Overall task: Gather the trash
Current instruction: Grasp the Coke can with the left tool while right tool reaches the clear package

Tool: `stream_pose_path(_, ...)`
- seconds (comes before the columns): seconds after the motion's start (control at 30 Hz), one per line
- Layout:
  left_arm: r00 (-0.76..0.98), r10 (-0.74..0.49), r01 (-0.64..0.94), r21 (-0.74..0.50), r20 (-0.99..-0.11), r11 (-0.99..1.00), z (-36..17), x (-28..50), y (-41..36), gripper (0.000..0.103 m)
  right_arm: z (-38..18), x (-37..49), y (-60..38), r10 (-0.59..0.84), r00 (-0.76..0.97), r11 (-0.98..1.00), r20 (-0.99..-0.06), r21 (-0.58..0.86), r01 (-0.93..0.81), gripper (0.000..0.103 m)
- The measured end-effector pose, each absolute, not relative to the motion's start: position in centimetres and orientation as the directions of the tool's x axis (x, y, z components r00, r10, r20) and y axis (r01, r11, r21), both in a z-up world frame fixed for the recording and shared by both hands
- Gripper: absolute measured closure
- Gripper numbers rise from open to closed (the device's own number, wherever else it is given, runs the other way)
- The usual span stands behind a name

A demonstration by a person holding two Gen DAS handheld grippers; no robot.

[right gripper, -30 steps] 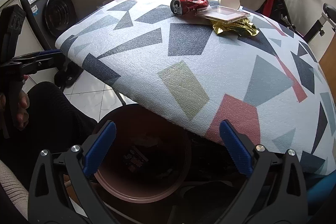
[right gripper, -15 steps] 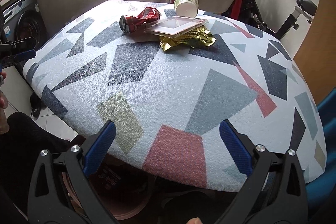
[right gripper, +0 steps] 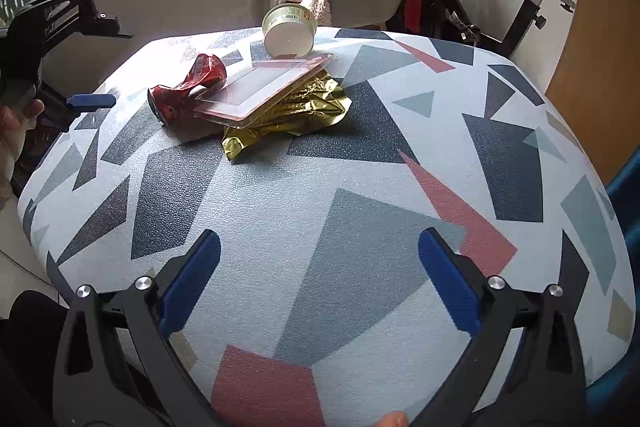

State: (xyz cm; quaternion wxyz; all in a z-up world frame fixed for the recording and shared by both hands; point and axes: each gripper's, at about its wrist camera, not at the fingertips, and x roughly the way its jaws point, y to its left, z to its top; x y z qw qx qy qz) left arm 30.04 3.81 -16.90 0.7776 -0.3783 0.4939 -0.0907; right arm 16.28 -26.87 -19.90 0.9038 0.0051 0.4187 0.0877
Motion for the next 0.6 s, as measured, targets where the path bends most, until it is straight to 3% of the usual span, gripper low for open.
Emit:
stream_pose_path(0.13, 0.474, -0.491, -0.351, -0.668, -0.731, 0.656, -19.3, 32.0, 4.0, 0.032, -20.4, 17.1, -28.0, 0.197, 0.621, 0.98, -0.759, 0.134, -0.148, 0.006)
stream_pose_path(0.27, 0.458, -0.47, -0.424, -0.65, -0.754, 0.63, -21.2, 33.1, 3.8, 0.037, -20.7, 17.3, -28.0, 0.158, 0.626, 0.985, -0.764, 0.083, -0.148, 0.006)
stream_pose_path(0.33, 0.461, -0.484, -0.429, -0.664, -0.744, 0.612, -22.3, 33.4, 3.7, 0.041, -20.8, 17.3, -28.0, 0.145, 0.627, 0.986, -0.765, 0.061, -0.154, 0.006)
stream_pose_path(0.4, 0.447, -0.503, -0.431, -0.671, -0.74, 0.603, -23.5, 33.2, 3.8, 0.054, -20.9, 17.3, -28.2, 0.147, 0.626, 0.987, -0.766, 0.067, -0.149, 0.006)
stream_pose_path(0.6, 0.484, -0.464, -0.302, -0.639, -0.742, 0.708, -22.3, 32.0, 4.8, 0.055, -20.5, 18.0, -29.0, 0.206, 0.615, 0.978, -0.761, 0.157, -0.134, 0.006)
